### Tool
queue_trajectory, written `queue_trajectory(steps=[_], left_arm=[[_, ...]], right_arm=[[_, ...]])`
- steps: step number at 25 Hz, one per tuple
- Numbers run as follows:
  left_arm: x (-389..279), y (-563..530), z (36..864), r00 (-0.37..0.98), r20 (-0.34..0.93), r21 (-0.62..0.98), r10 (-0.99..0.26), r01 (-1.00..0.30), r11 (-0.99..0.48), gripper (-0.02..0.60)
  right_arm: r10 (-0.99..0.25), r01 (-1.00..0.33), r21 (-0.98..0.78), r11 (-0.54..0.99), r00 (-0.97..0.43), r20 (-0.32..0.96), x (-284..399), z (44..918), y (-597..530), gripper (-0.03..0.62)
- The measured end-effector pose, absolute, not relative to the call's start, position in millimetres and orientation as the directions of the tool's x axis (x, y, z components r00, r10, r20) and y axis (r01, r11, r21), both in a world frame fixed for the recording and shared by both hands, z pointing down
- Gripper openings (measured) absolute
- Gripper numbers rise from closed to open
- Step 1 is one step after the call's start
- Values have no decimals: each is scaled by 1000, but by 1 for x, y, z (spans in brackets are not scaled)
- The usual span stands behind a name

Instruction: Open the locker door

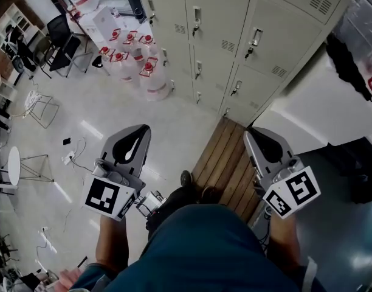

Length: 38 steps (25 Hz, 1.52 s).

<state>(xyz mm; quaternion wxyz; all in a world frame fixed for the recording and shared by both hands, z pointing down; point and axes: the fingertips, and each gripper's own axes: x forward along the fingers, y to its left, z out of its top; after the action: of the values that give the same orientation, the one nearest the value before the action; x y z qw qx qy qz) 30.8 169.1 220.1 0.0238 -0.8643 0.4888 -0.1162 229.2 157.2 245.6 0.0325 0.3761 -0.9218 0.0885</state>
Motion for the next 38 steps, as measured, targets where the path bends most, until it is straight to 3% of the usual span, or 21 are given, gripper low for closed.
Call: queue_trajectory(steps=[9, 22, 30, 38], left_arm=[[44, 105, 218, 617, 138, -119, -775, -767, -631, 17], [-18, 40, 211, 656, 66, -98, -752, -746, -659, 17], [-38, 8, 218, 636, 76, -80, -768, -763, -641, 17], [-62, -36, 227, 533, 119, -95, -837, -833, -544, 17]], right_arm=[[-776, -792, -100, 603, -611, 159, 242, 238, 123, 37], [-811, -824, -30, 565, -562, 161, 181, 220, 81, 37], [-812, -827, -17, 562, -556, 178, 173, 222, 52, 37], [-737, -753, -58, 655, -655, 166, 152, 237, -17, 37]])
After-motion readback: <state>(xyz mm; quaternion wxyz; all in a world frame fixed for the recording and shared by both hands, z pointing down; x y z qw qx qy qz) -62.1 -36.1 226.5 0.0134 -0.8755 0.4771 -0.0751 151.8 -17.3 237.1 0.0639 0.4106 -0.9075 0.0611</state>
